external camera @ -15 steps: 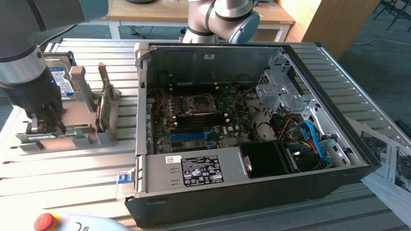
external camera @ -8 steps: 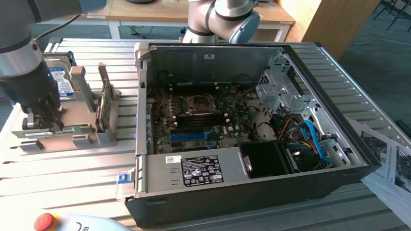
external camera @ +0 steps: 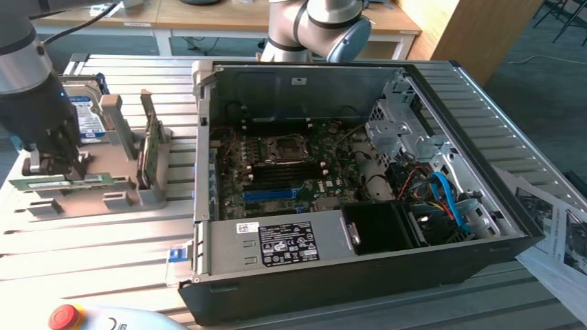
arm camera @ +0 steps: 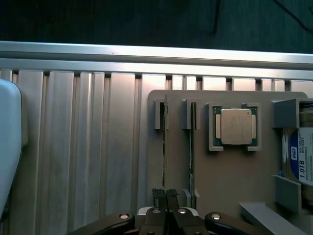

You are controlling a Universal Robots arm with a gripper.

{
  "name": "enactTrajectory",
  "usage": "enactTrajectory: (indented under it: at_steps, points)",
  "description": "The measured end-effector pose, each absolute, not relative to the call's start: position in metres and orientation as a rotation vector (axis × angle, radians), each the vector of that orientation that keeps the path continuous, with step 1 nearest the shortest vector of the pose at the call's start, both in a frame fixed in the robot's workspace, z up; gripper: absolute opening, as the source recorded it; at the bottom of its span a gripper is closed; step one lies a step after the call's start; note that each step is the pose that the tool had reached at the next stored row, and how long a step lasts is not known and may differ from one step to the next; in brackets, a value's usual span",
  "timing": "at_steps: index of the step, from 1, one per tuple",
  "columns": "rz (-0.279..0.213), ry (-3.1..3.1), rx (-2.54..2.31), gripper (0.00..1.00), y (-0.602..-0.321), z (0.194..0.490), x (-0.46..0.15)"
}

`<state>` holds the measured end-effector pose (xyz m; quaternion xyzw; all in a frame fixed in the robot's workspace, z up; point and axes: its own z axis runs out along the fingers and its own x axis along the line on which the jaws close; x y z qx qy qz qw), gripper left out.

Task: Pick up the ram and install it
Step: 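Pick up the ram and move it above insertion slot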

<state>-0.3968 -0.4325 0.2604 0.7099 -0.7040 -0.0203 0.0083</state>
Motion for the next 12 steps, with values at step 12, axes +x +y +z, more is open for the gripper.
enactTrajectory:
  at_steps: [12]
  points:
    - [-0.06, -2.199, 2.217, 0.12, -0.432, 0.29, -0.397]
